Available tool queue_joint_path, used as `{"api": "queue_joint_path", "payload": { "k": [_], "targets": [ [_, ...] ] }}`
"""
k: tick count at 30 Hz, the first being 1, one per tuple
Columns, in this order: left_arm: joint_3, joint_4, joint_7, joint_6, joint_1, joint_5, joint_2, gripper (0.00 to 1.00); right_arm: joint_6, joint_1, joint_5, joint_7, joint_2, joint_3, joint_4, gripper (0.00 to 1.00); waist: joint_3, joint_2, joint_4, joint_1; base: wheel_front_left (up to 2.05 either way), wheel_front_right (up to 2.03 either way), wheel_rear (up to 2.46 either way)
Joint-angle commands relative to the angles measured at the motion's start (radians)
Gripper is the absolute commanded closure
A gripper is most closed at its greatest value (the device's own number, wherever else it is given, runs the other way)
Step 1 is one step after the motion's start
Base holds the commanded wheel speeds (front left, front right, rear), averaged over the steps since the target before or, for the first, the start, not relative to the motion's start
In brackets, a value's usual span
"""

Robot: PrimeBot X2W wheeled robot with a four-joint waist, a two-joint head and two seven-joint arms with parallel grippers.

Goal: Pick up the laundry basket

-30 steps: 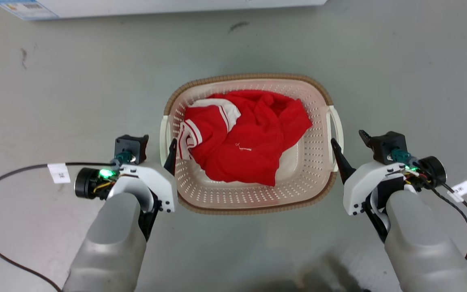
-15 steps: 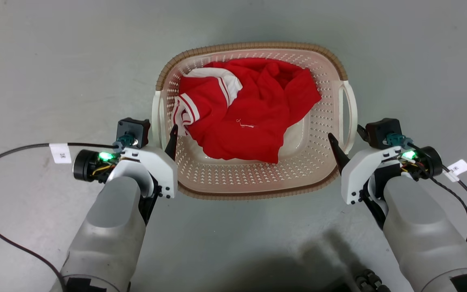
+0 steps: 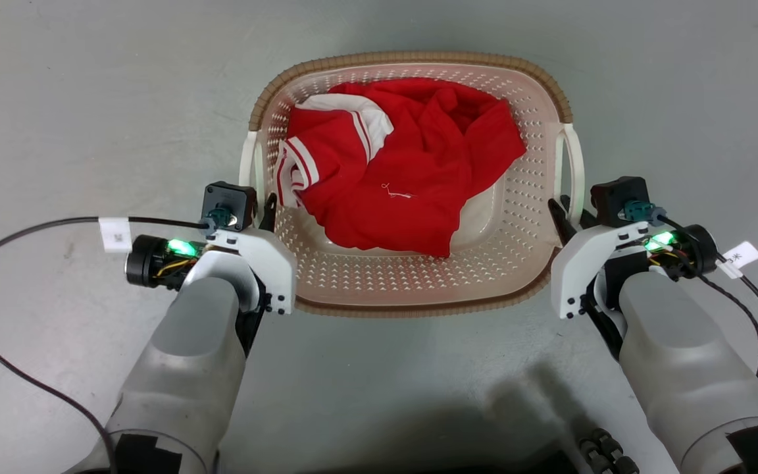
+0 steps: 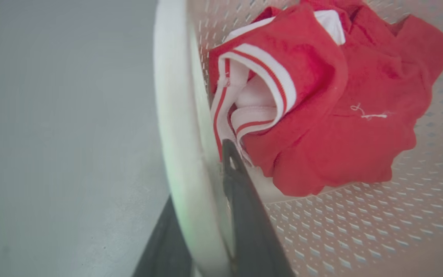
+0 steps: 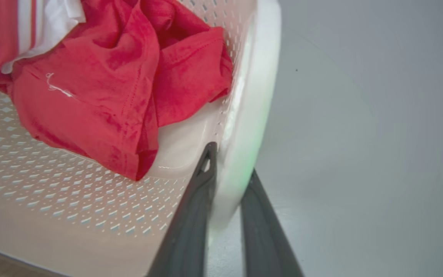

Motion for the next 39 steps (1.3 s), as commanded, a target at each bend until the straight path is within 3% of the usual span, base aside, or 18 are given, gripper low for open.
{"api": "queue_joint_path", "payload": {
  "k": [1,10,20,39],
  "targets": [
    [-0.006,0.005,0.0,-0.005,-0.015,0.002,0.008,1.0,-0.001,-0.017,-0.003,-0.002,0.0,0.009,0.001,1.0,-0.002,0.0,0.0,0.0,0.0,0.0,0.0],
    [-0.034,0.053,0.0,-0.015,0.011,-0.025,-0.011,1.0,-0.001,0.009,0.026,0.023,-0.001,0.069,0.018,1.0,-0.091,0.0,0.009,0.0,0.0,0.0,0.0],
    [-0.061,0.087,0.113,-0.019,0.084,-0.098,-0.015,1.0,-0.001,0.084,0.048,0.103,-0.002,0.104,0.023,1.0,-0.303,0.0,0.04,0.0,0.0,0.0,0.0],
    [-0.296,0.038,0.343,-0.02,0.25,-0.387,-0.019,1.0,-0.001,0.241,0.186,0.264,-0.014,0.265,0.024,1.0,-0.665,0.0,0.083,0.0,0.0,0.0,0.0]
  ]
}}
